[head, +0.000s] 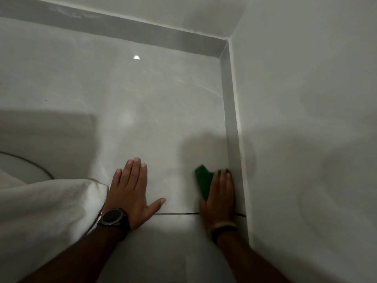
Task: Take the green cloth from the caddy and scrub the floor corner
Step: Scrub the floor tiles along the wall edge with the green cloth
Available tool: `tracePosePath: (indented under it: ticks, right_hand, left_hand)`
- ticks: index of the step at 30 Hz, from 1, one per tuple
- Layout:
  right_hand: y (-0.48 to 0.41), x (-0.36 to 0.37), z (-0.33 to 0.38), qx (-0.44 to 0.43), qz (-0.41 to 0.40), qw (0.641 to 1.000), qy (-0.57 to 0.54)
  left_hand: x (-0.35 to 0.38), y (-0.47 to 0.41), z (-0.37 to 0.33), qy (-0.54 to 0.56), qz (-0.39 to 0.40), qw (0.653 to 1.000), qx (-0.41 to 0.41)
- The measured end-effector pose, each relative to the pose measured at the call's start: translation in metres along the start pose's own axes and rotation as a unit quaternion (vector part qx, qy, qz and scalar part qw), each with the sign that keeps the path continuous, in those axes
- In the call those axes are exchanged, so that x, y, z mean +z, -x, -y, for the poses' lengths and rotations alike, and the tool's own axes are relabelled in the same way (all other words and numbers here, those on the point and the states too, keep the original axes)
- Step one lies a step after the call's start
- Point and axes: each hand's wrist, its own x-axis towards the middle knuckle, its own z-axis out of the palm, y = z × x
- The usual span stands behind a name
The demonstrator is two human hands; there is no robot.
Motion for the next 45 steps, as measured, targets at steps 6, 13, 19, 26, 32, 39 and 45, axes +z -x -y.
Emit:
tracePosePath:
  ticks: [6, 13, 19, 26, 32, 39, 45]
  right_hand:
    - [0.140, 0.015, -0.033, -0.011, 0.008, 0.999, 0.049]
    - [0.083, 0.019, -0.014, -0.003, -0.024, 1.000, 0.012]
    - [-0.060, 0.016, 0.009, -0.011, -0.050, 0.998, 0.026]
    - [-0.199, 0.014, 0.028, -0.027, -0.052, 0.997, 0.053]
    - [-0.178, 0.007, 0.021, -0.070, -0.030, 0.993, 0.094]
    - [-0.031, 0.008, 0.001, -0.044, 0.005, 0.994, 0.095]
    - [0.102, 0.021, -0.031, -0.079, -0.023, 0.992, 0.092]
  left_hand:
    - [-0.001, 0.002, 0.001, -0.002, -0.001, 1.000, -0.001]
    - [0.004, 0.003, -0.001, -0.006, -0.016, 1.000, 0.004]
    - [0.006, 0.002, 0.001, 0.008, -0.022, 1.000, 0.011]
    - [0.009, -0.001, 0.002, 0.016, -0.037, 0.999, 0.010]
    - [0.007, -0.001, 0.003, 0.014, -0.023, 1.000, 0.011]
    - [0.003, -0.002, 0.003, 0.013, -0.007, 1.000, 0.009]
    - [0.003, 0.000, 0.001, 0.009, -0.013, 1.000, 0.008]
